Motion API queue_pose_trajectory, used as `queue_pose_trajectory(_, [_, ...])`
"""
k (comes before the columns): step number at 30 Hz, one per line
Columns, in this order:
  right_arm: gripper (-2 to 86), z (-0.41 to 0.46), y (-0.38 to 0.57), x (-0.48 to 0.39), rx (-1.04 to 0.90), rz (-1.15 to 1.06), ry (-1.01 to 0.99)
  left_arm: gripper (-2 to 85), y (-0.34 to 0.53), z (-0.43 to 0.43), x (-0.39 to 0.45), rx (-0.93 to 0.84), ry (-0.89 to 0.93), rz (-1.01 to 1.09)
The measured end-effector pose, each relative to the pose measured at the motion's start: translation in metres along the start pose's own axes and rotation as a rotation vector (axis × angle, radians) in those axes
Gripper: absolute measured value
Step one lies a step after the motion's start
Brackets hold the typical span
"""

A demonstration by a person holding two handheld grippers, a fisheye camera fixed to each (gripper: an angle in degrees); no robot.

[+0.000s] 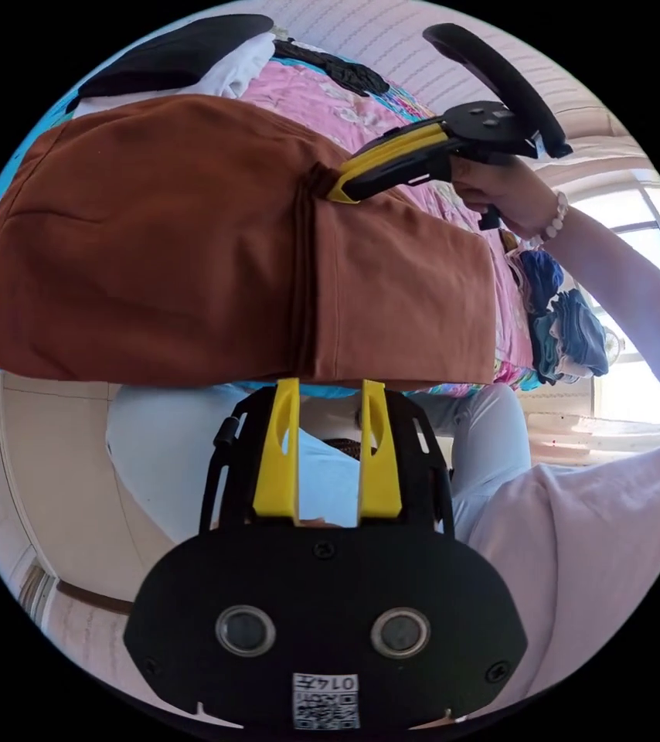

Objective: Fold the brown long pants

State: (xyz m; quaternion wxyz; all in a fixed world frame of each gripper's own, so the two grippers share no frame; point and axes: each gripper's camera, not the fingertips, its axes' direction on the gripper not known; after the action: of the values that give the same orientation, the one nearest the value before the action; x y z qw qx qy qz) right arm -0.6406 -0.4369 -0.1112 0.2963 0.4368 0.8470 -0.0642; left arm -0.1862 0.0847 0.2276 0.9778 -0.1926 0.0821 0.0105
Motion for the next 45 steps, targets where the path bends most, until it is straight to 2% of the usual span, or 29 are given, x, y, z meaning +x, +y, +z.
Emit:
queue_pose_trajectory(7, [3.8,-0.004,0.002,-0.006,0.0,-0.012,0.04,11.8,-0.004,-0.003,-0.015,0.002,0.077,-0.105])
queue_pose_trajectory(11, [3.5,-0.007,0.01,-0.006,0.013,-0.008,0.04,6.4,-0.01,0.002,-0.011,-0.028,0.096,-0.092])
queue_pose_trajectory(15, [3.1,-0.021,0.024,-0.003,0.044,0.005,0.015,4.1,0.004,-0.021,0.014,0.052,0.06,0.014])
queue_pose_trajectory(19, [2.6,-0.052,0.049,0.0,0.132,-0.013,0.005,3.7,0.025,-0.056,0.031,0.164,0.096,0.058])
queue_pose_trajectory(23, [2.7,-0.095,0.04,0.0,0.235,-0.062,0.005,3.6,0.044,-0.119,0.03,0.32,0.0,0.039])
queue_pose_trajectory(25, [3.1,-0.115,0.02,0.0,0.291,-0.081,-0.01,3.8,0.051,-0.161,0.015,0.4,-0.141,-0.011])
queue_pose_trajectory(27, [4.2,-0.132,-0.005,0.0,0.353,-0.07,-0.038,4.2,0.053,-0.181,-0.004,0.438,-0.228,-0.074])
queue_pose_trajectory(29, [5.5,-0.134,-0.037,0.003,0.393,-0.014,-0.061,5.7,0.049,-0.181,-0.033,0.404,-0.273,-0.172])
queue_pose_trajectory(31, [5.7,-0.115,-0.053,0.006,0.328,0.041,-0.078,6.6,0.05,-0.172,-0.058,0.372,-0.302,-0.286])
queue_pose_trajectory(34, [5.2,-0.082,-0.04,0.011,0.218,0.085,-0.108,6.5,0.072,-0.17,-0.059,0.435,-0.271,-0.344])
queue_pose_trajectory(37, [2.6,-0.066,0.014,0.025,0.24,0.14,-0.071,5.2,0.079,-0.162,-0.031,0.446,-0.29,-0.256])
queue_pose_trajectory(39, [1.3,-0.053,0.048,0.038,0.215,0.194,-0.057,1.8,0.069,-0.14,0.015,0.363,-0.344,-0.062])
queue_pose_trajectory(41, [0.3,-0.036,0.085,0.051,0.172,0.223,-0.126,0.1,0.057,-0.116,0.055,0.303,-0.354,0.115])
queue_pose_trajectory(45, [-0.2,-0.015,0.105,0.056,0.129,0.244,-0.137,-0.9,0.022,-0.052,0.13,0.173,-0.285,0.403])
